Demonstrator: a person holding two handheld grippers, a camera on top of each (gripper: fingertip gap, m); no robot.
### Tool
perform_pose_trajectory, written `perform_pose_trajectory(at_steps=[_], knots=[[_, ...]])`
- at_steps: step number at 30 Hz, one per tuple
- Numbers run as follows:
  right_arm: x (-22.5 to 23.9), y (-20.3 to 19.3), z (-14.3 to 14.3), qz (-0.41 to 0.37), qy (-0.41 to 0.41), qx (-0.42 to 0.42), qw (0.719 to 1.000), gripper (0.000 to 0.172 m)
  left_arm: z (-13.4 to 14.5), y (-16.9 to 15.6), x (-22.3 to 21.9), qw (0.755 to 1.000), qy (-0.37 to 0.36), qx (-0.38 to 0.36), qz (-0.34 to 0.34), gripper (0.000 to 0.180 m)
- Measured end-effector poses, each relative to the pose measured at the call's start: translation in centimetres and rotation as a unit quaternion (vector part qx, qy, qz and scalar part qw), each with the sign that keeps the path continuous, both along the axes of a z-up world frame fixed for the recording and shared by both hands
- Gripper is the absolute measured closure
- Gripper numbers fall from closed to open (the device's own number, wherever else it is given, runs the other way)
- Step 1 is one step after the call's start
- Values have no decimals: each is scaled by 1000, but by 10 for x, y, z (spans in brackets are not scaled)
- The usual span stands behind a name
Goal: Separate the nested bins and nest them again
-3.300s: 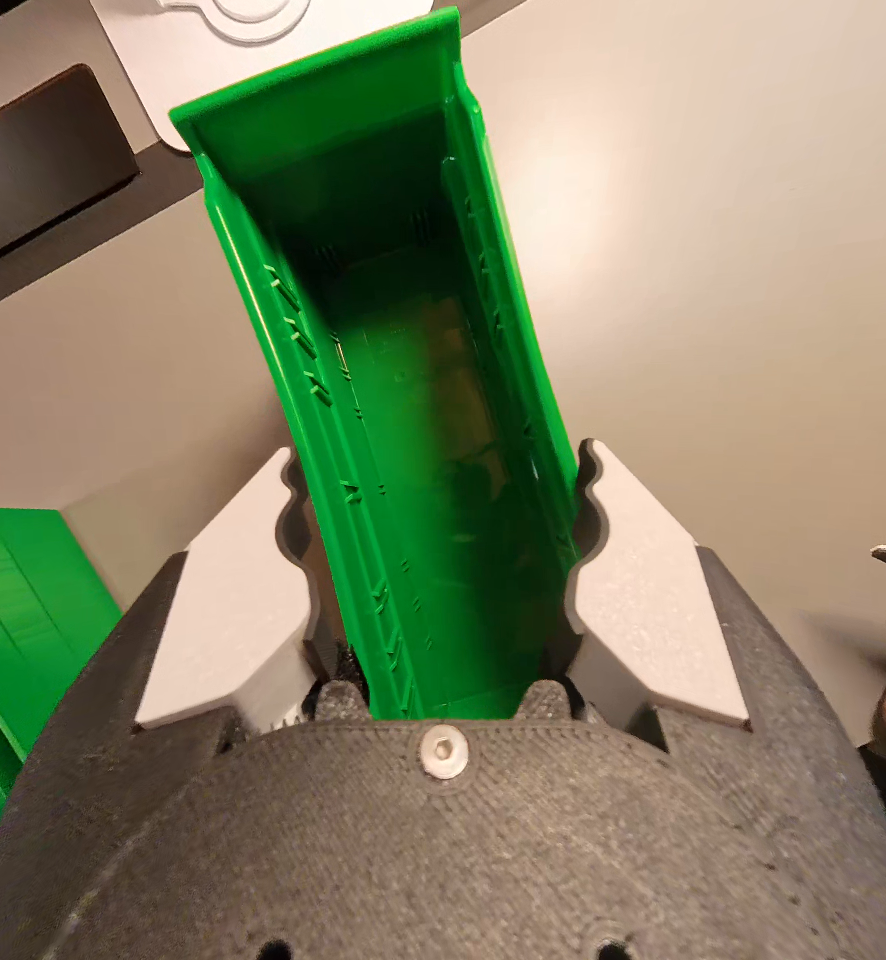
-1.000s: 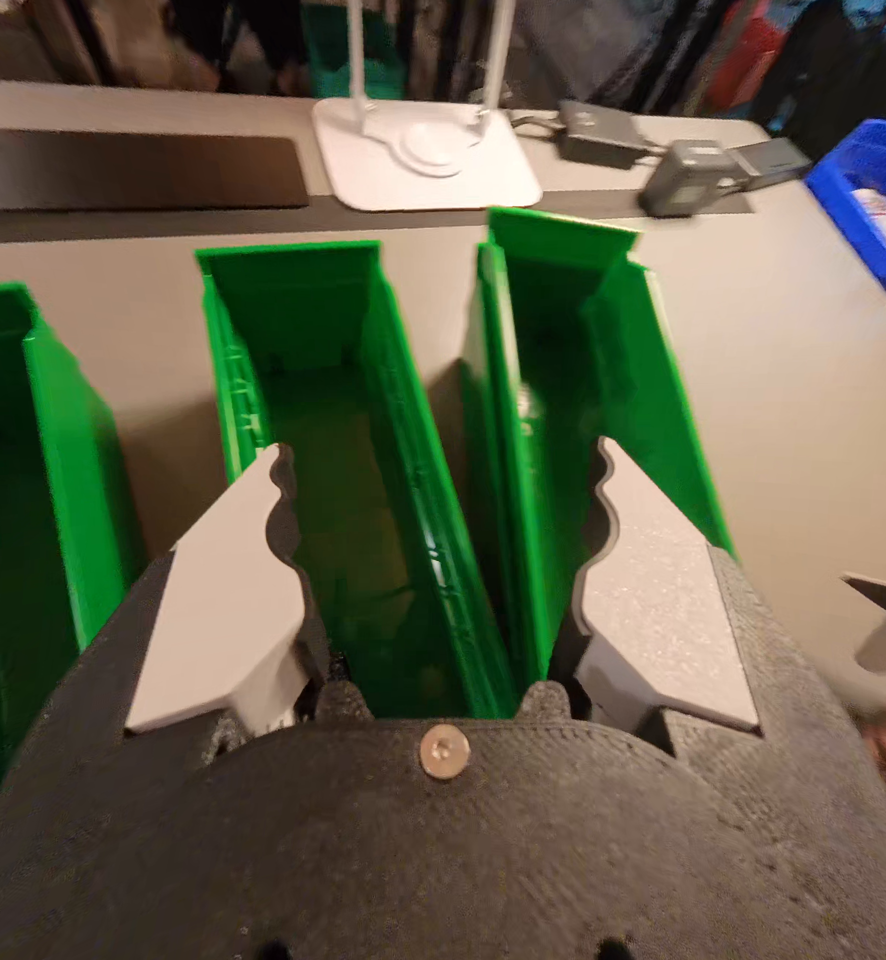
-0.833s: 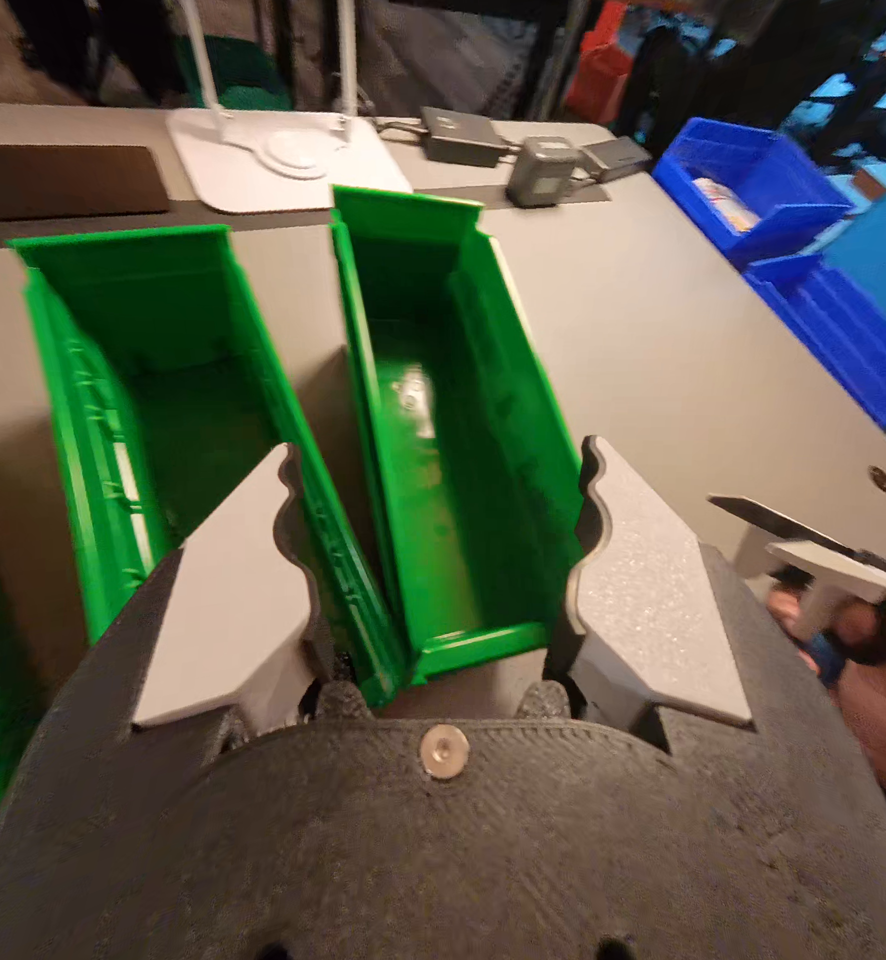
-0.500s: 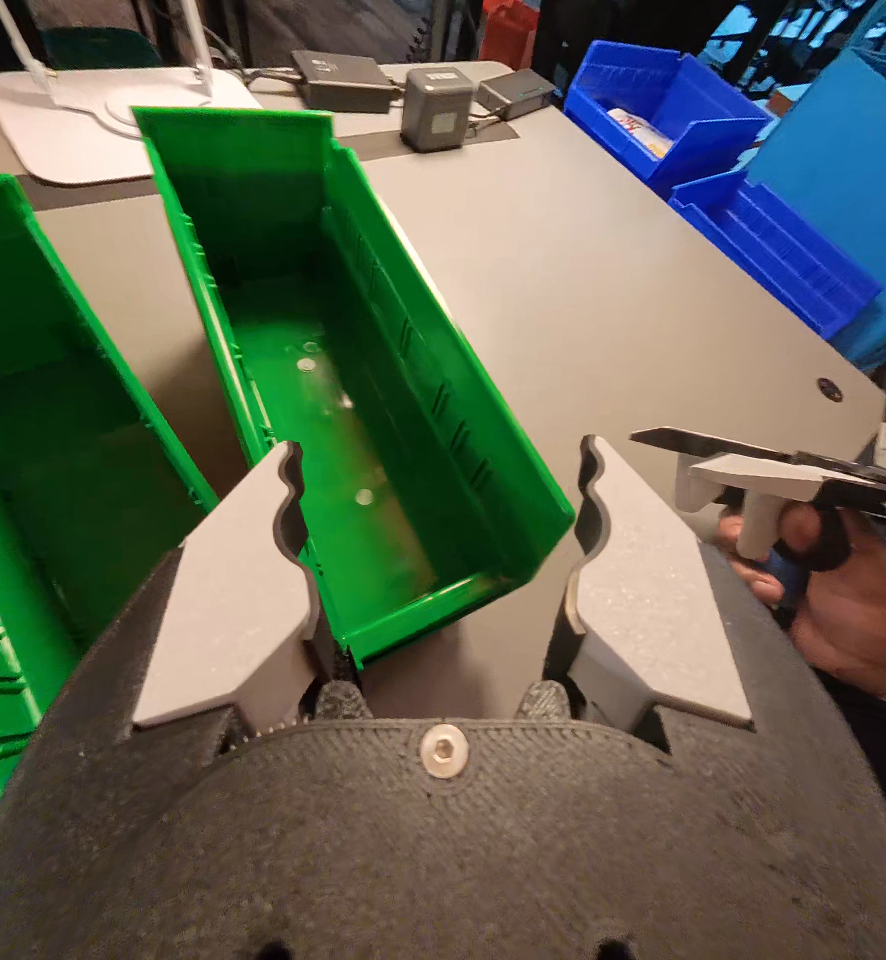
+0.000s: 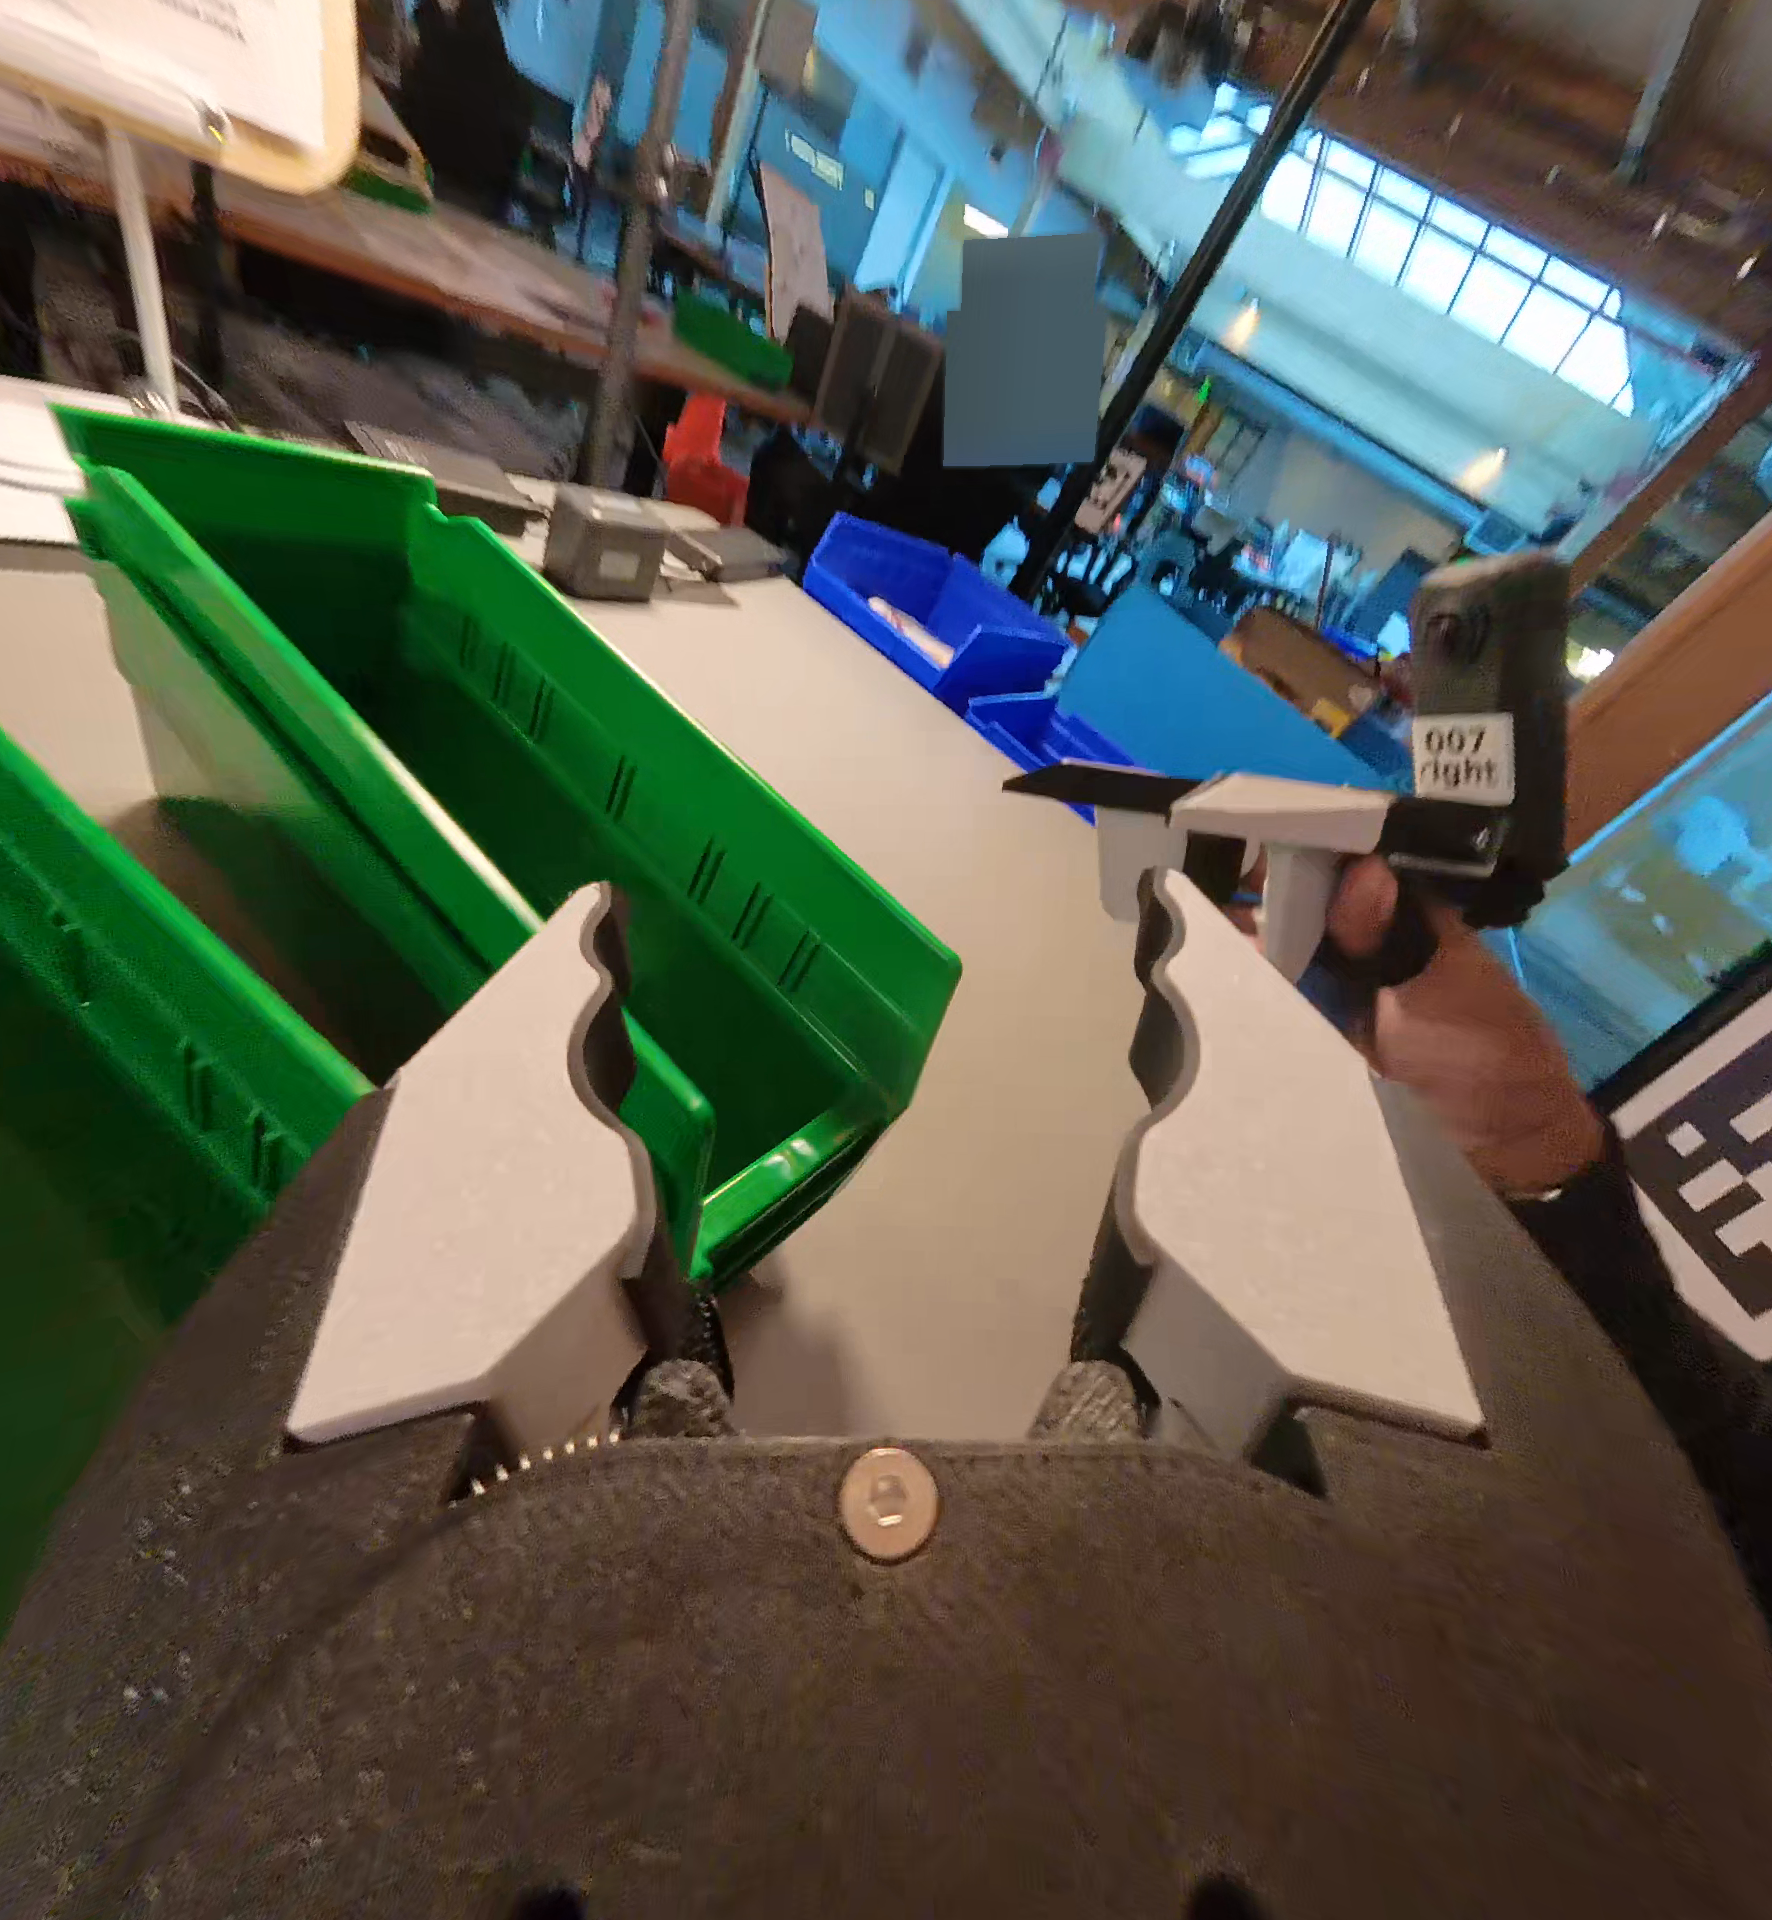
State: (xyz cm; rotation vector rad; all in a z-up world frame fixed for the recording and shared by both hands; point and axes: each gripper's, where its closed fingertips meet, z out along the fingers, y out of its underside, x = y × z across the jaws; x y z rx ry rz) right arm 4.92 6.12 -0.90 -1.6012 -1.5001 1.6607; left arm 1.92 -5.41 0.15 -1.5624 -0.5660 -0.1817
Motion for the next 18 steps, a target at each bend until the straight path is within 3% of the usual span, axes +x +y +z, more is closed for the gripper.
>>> perform_pose_trajectory(at_steps=[4,9,18], knots=[[-37,-27,16,23,-52,100,993,34,-8,-28,2,998,22,58,30,83],[-84,-49,-4,47,-147,172,973,15,-26,-59,1,991,60,97,73,85],[-118,-67,-30,82,-257,188,944,15,-51,-50,18,985,129,81,81,87]])
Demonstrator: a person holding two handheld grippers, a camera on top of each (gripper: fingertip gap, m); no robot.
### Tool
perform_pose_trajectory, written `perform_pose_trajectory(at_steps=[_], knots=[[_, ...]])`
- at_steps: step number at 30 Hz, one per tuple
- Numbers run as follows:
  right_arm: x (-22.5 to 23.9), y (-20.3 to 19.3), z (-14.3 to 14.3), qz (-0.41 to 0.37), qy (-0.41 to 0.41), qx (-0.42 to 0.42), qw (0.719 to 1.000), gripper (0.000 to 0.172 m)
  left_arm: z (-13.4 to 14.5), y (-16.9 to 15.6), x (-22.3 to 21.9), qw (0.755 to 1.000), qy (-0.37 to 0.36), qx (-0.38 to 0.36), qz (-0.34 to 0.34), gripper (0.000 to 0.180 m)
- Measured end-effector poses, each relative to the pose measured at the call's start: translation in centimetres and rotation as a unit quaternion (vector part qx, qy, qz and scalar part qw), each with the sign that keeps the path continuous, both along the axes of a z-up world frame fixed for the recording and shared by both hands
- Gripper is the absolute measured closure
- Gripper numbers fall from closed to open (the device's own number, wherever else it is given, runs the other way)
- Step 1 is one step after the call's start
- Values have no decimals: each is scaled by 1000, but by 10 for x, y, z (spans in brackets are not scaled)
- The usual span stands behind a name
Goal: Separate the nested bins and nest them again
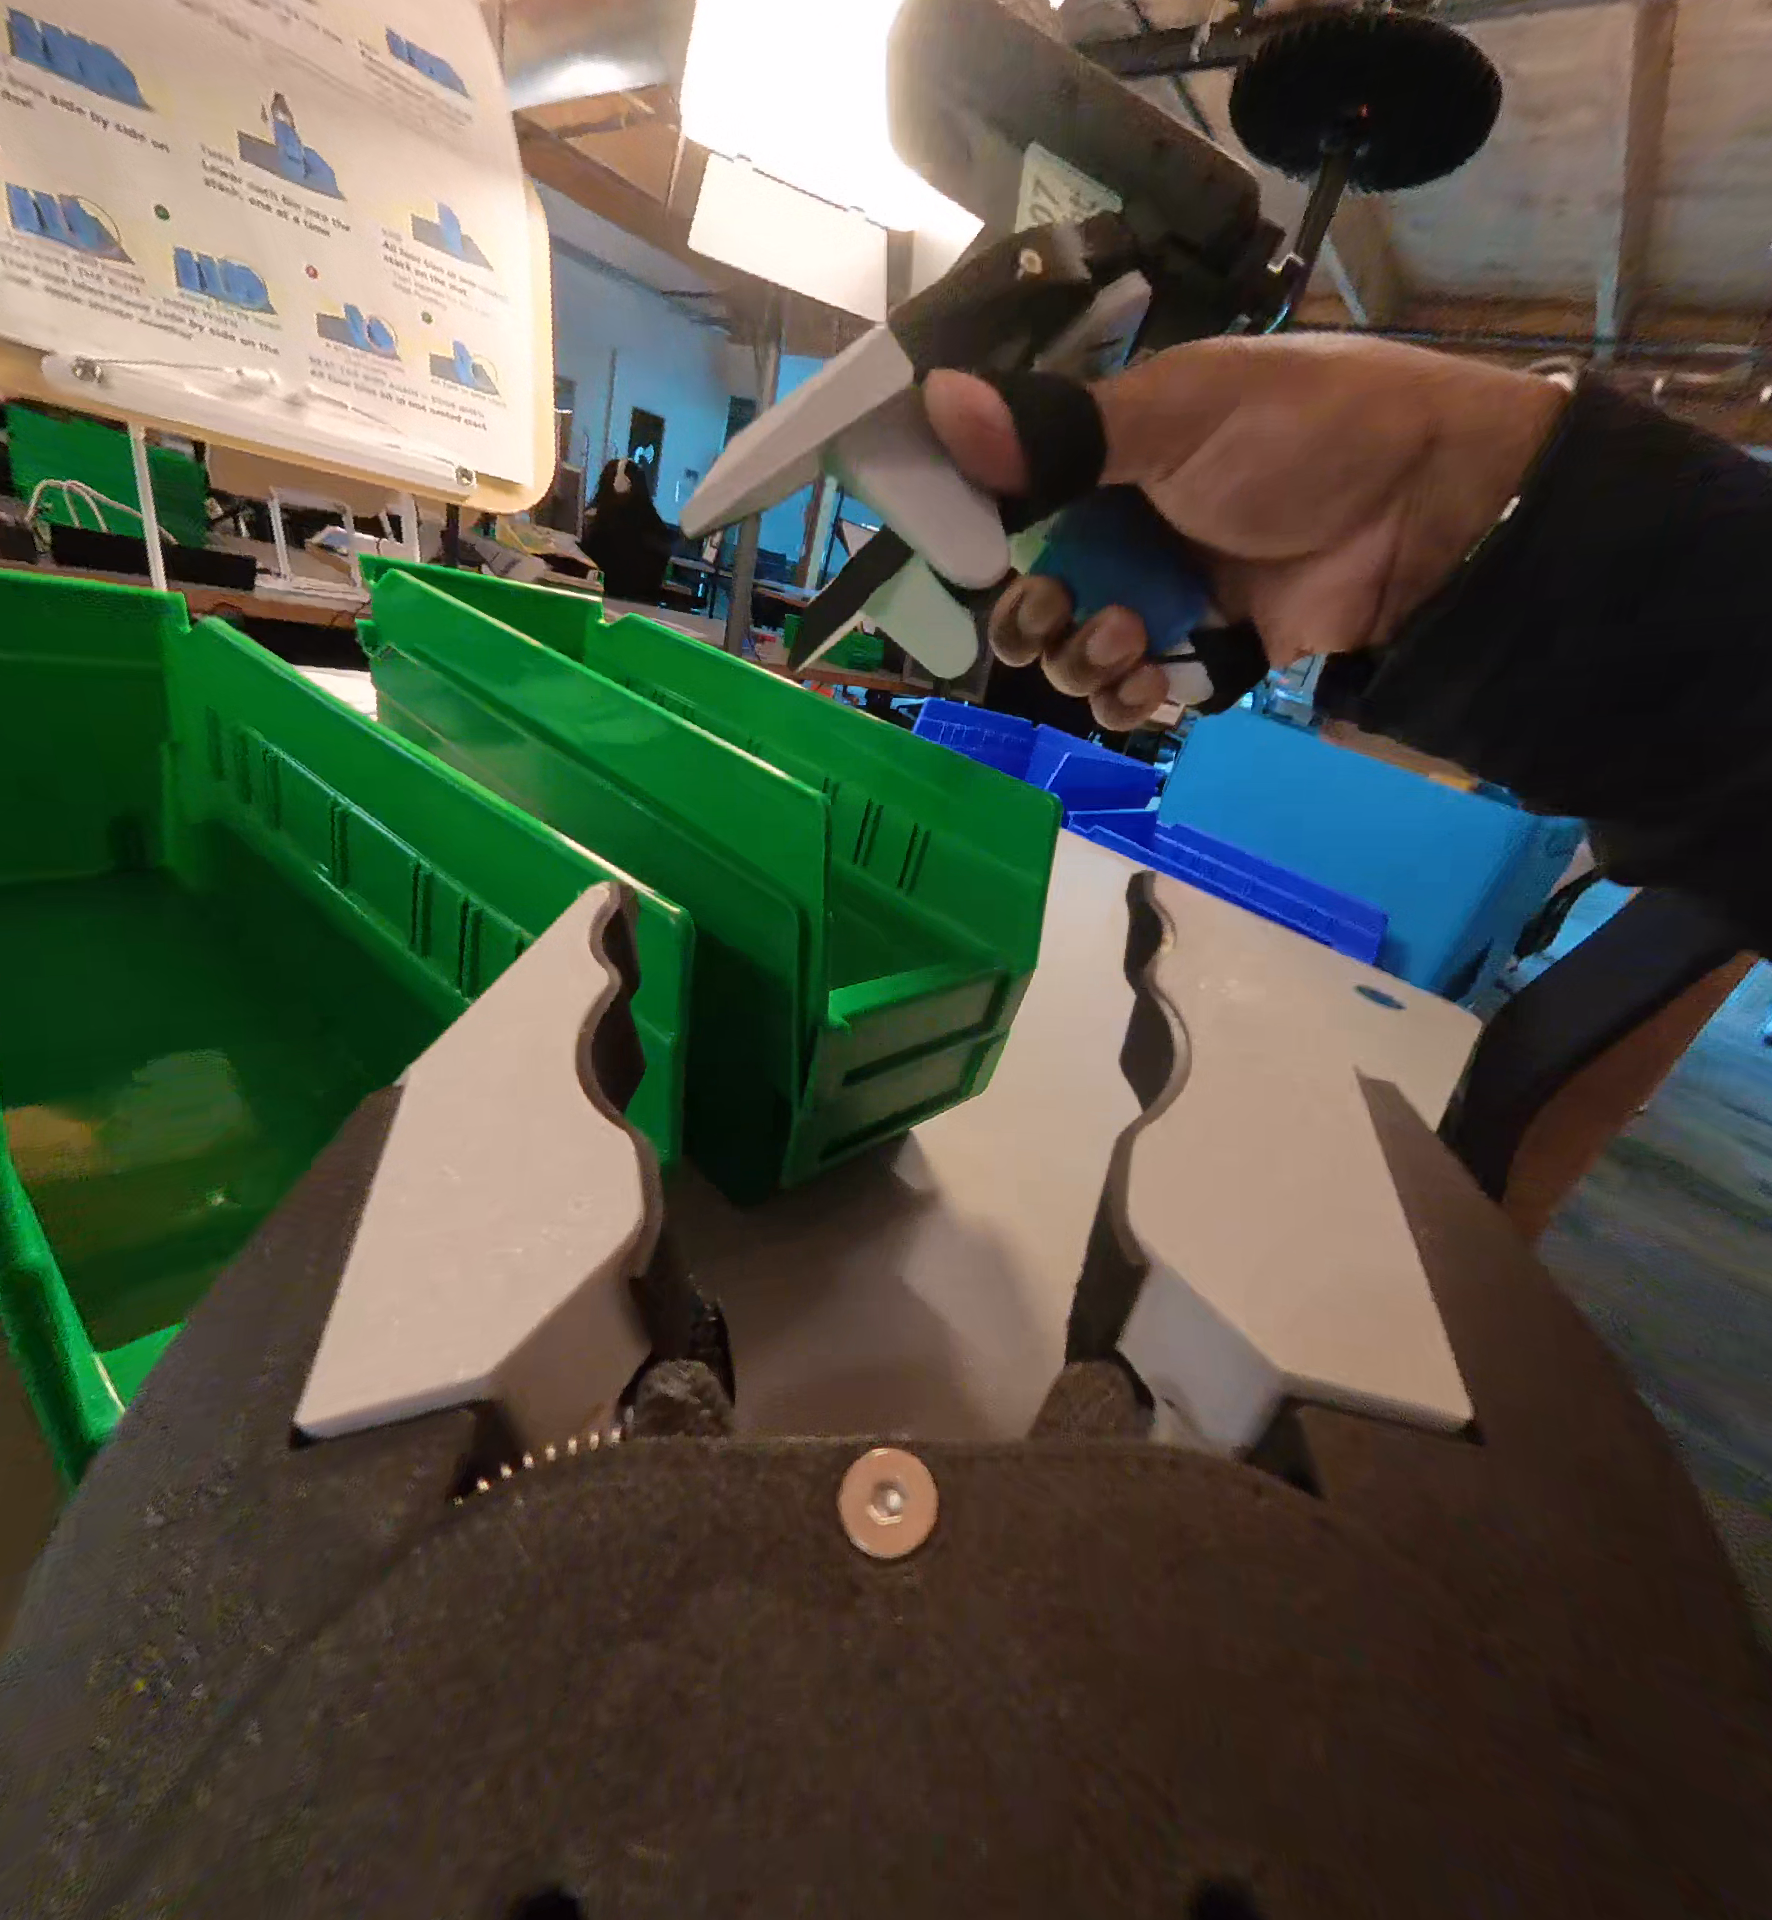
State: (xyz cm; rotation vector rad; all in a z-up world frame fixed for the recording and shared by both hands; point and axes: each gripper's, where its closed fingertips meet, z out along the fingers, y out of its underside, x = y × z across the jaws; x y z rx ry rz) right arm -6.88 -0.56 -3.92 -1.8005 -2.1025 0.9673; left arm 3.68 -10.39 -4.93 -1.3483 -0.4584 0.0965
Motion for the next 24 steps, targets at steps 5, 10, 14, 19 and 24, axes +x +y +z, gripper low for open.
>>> perform_pose_trajectory(at_steps=[5,10,14,19,24], knots=[[-5,-10,-13,5,-34,36,999,14,5,-9,-5,999,-17,37,7,92],[-13,4,-25,-23,-60,100,993,13,5,-17,-13,996,-53,69,0,92],[-14,12,-38,-30,-88,117,989,14,5,-18,-14,995,-60,74,0,92],[-8,9,-41,-11,-108,89,990,29,5,-19,-15,995,-62,76,0,92],[-8,19,-34,-26,-101,92,990,38,4,-18,-15,995,-69,74,-2,92]])
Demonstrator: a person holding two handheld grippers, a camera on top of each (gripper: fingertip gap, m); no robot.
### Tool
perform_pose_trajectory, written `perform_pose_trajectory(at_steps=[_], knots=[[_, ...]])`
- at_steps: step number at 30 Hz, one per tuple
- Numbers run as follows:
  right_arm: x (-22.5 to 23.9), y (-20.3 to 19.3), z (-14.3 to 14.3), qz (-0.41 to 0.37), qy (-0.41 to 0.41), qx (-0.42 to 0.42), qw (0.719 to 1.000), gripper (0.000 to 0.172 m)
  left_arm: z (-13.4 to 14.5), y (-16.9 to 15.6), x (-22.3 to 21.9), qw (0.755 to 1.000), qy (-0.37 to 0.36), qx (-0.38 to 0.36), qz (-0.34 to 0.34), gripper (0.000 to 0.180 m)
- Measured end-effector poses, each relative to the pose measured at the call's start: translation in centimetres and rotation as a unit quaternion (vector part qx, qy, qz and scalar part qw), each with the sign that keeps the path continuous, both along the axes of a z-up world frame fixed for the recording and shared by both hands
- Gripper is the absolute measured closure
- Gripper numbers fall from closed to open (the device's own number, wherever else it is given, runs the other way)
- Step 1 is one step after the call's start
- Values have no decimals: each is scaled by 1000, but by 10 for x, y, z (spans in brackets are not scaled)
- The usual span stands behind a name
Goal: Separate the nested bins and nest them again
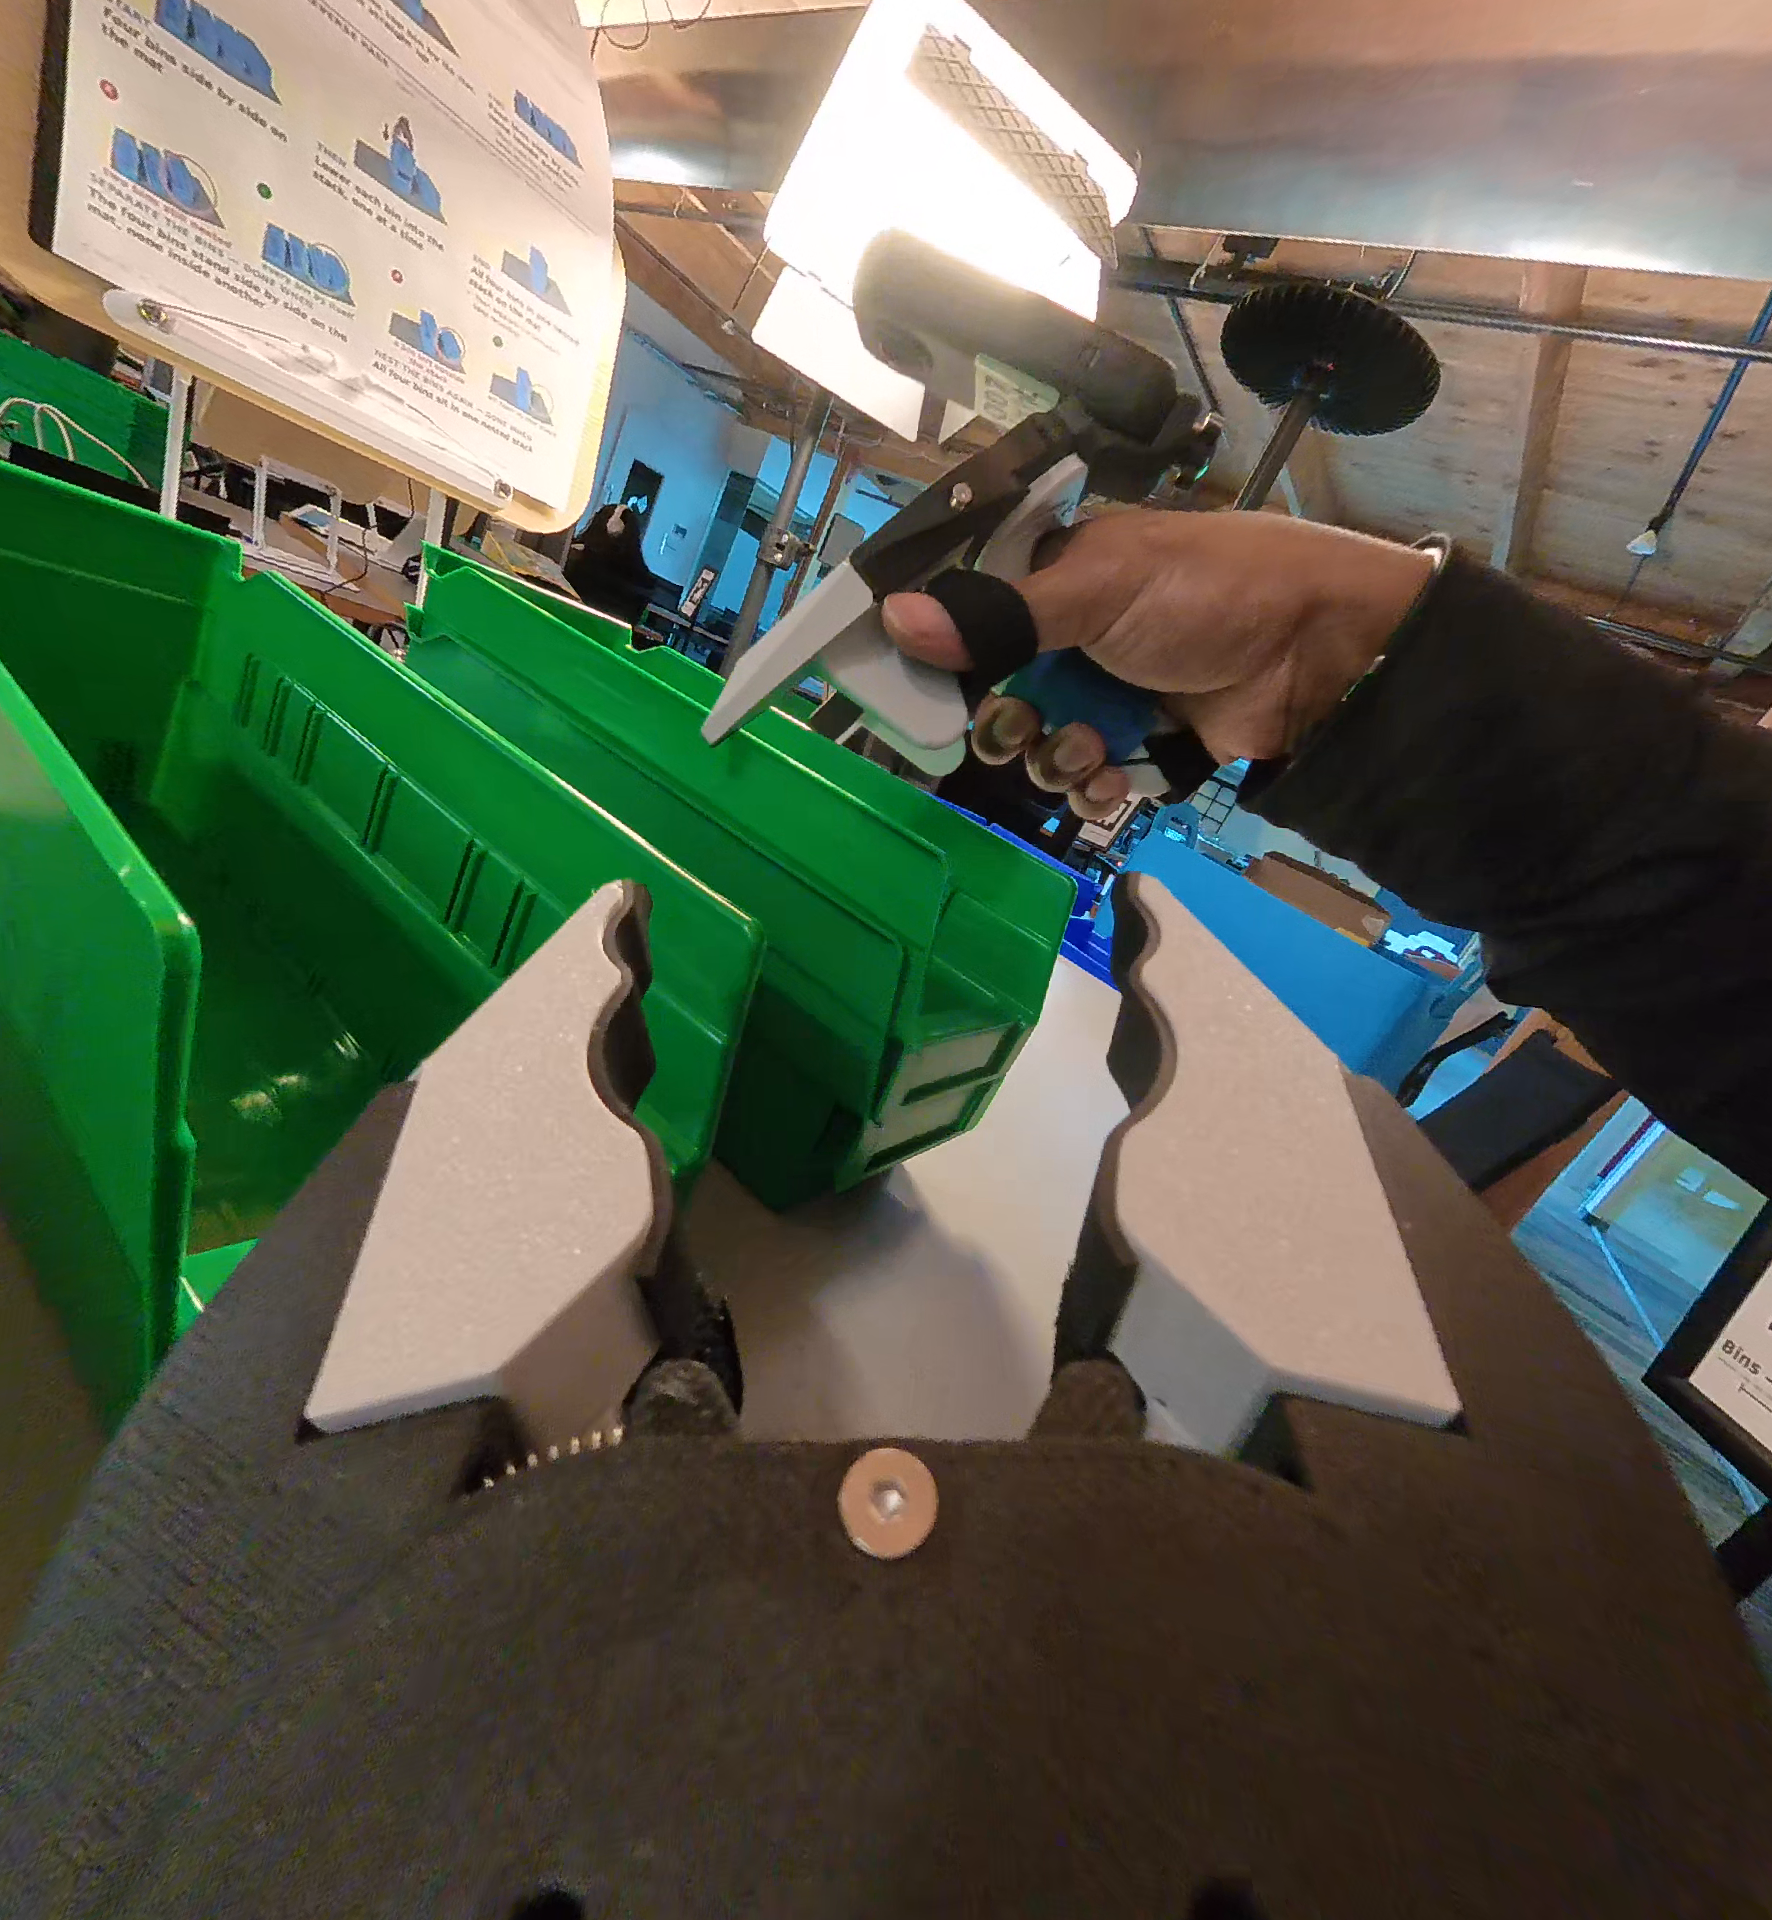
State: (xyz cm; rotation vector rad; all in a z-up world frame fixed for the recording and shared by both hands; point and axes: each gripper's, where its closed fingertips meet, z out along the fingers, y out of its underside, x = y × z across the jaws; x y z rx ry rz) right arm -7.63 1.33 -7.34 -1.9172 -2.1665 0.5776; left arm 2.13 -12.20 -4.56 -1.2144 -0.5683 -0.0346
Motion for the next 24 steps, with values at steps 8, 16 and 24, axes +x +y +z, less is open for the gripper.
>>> perform_pose_trajectory(at_steps=[8,16,24], knots=[[-8,5,-8,-33,-15,4,999,29,-2,-1,-2,1000,-5,-5,9,93],[-15,1,-10,-47,-17,-19,999,45,-2,0,-2,1000,-7,-6,8,93],[-17,4,-3,-39,-5,-10,999,58,-3,0,-3,1000,-12,-4,6,94]])
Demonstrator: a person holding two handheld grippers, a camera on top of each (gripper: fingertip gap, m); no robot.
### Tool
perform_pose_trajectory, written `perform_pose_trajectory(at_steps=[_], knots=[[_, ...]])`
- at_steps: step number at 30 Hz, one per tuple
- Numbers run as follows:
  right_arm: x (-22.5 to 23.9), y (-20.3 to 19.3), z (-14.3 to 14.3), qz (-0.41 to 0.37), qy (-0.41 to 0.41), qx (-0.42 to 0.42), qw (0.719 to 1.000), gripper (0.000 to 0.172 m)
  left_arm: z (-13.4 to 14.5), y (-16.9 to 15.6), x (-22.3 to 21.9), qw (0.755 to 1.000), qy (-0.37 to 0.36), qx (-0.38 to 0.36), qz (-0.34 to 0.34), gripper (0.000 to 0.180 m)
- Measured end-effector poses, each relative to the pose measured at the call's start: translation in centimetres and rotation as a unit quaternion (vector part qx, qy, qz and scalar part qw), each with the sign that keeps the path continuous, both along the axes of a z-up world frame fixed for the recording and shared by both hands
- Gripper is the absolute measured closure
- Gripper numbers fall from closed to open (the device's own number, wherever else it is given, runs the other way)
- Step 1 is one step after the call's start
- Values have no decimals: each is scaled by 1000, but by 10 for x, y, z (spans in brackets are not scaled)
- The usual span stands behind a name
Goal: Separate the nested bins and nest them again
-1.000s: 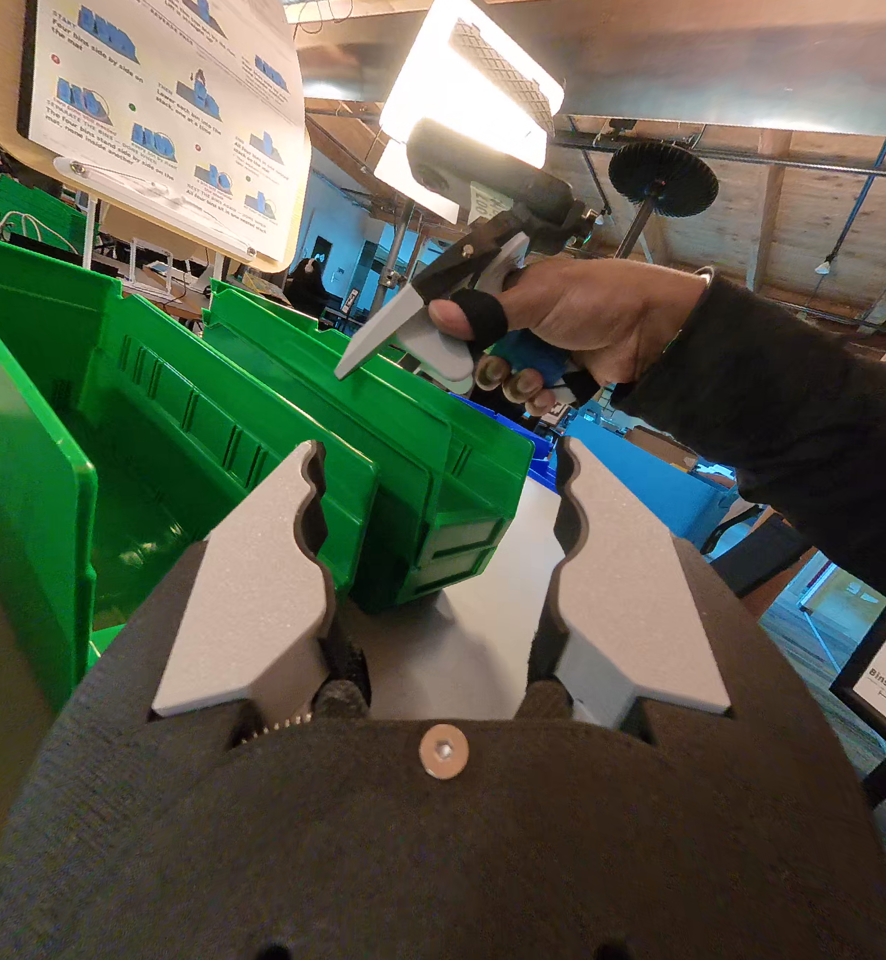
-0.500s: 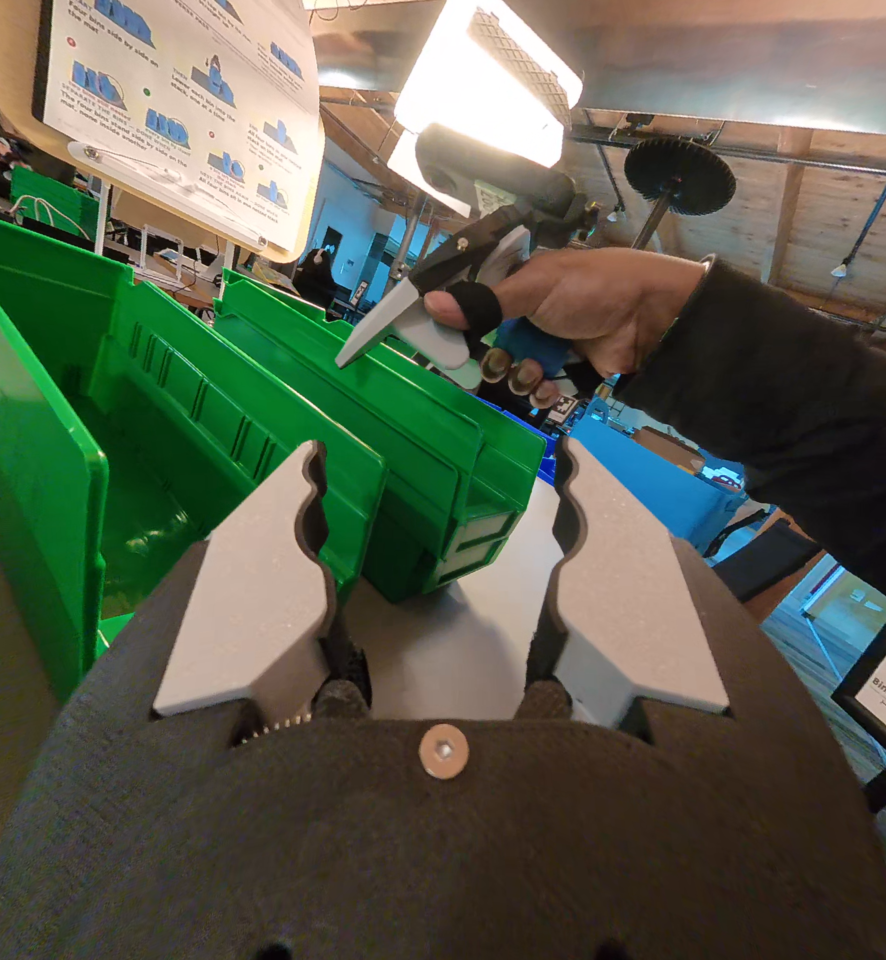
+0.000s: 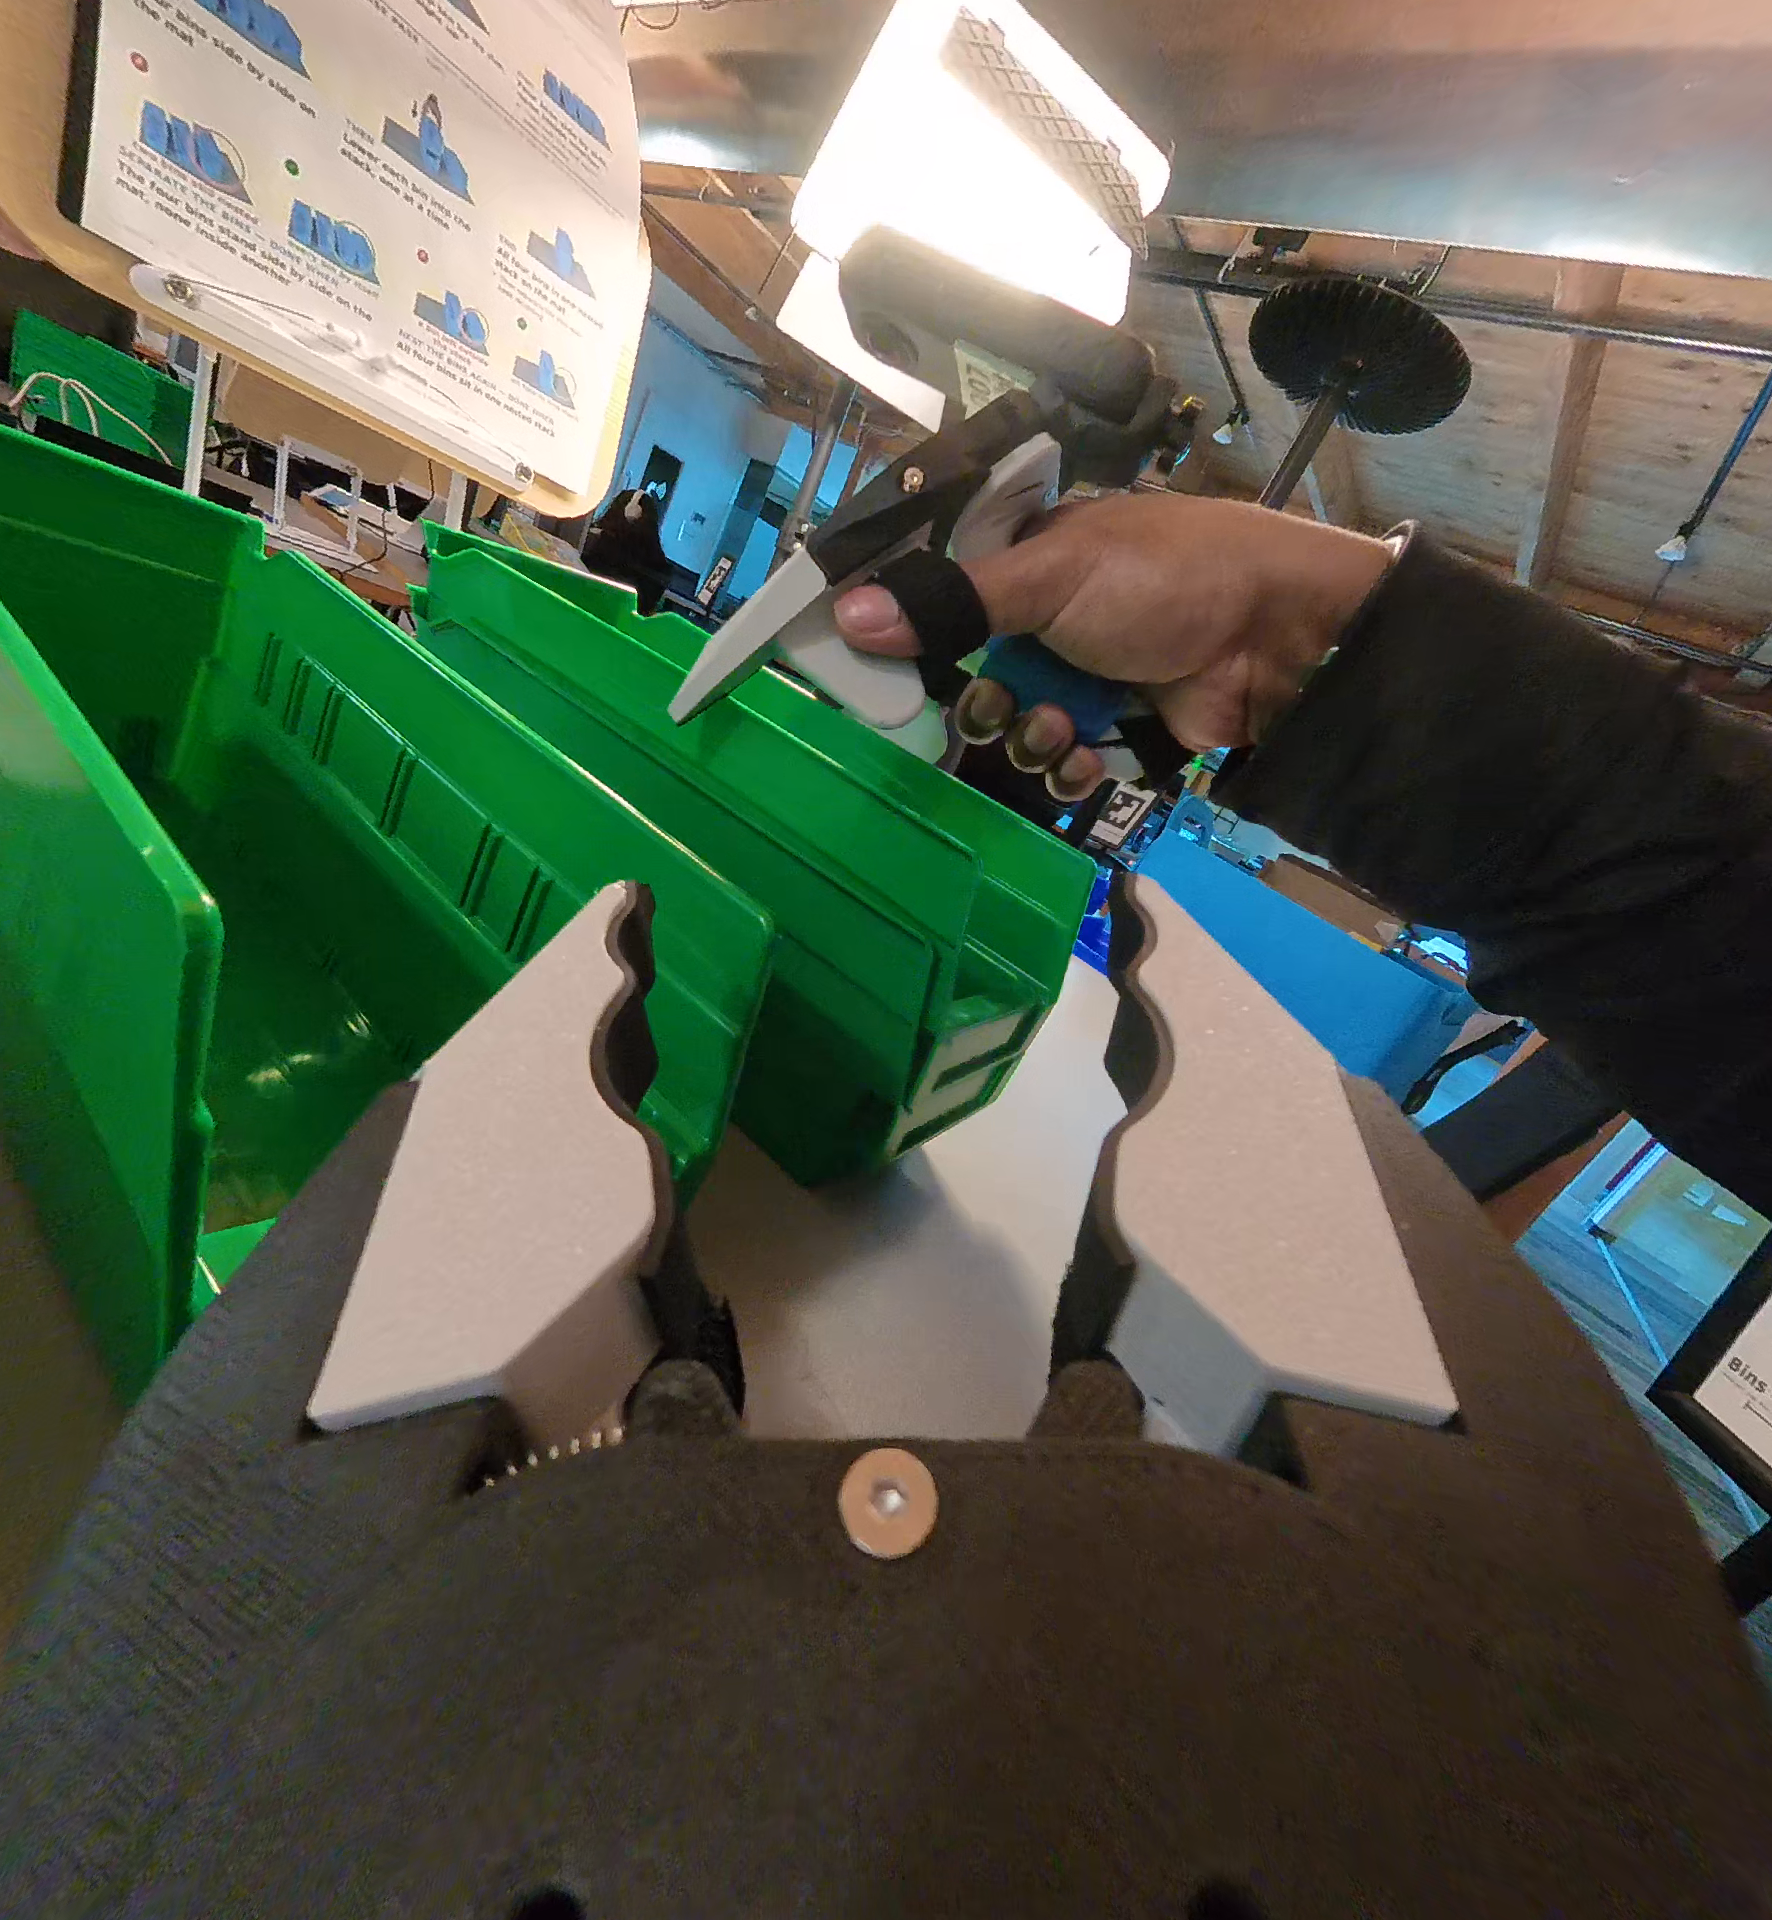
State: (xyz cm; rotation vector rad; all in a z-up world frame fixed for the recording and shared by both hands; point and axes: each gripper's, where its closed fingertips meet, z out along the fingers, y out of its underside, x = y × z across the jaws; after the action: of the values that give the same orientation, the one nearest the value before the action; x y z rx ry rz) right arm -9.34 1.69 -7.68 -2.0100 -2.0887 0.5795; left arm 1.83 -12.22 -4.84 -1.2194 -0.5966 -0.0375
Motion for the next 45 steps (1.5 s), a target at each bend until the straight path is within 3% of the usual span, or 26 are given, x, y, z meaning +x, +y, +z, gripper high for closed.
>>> perform_pose_trajectory(at_steps=[10,21,29,45], knots=[[0,-3,17,14,19,-29,999,64,0,0,-1,1000,-4,2,-2,94],[6,0,28,39,47,-6,998,64,0,0,-1,1000,-3,2,-1,94],[12,13,16,59,36,63,996,63,0,0,0,1000,-3,2,-2,94],[23,24,4,64,-3,47,997,54,-1,0,-1,1000,-6,1,-3,94]])
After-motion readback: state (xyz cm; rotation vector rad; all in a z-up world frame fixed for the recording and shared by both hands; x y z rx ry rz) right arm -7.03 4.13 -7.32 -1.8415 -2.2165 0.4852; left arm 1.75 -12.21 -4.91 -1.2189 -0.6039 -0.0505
